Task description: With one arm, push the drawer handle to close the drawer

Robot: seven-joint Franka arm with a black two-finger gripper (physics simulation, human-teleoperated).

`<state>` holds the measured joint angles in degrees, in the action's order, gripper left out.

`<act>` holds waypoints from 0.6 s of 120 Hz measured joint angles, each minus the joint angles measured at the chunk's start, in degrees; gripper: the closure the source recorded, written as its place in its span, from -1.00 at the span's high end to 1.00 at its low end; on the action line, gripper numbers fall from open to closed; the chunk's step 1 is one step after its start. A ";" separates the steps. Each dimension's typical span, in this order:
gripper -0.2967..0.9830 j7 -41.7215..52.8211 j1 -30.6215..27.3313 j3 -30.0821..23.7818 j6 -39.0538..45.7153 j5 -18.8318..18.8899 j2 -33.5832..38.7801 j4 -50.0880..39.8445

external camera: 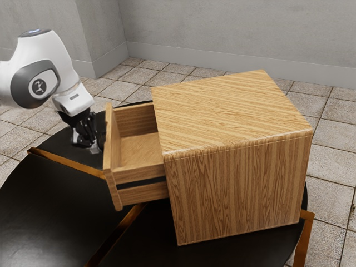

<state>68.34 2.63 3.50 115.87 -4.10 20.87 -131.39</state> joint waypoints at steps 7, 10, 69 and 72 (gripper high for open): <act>-0.69 0.34 -0.01 -0.75 0.32 -0.55 -1.28 1.19; -0.69 0.44 0.00 -1.06 0.44 -0.72 -1.83 1.77; -0.69 -1.02 1.76 -5.08 2.07 -4.13 -9.34 8.58; -0.69 -1.15 1.94 -5.08 2.22 -4.33 -9.60 8.82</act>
<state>67.19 4.57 -1.58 118.09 -8.43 11.27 -122.57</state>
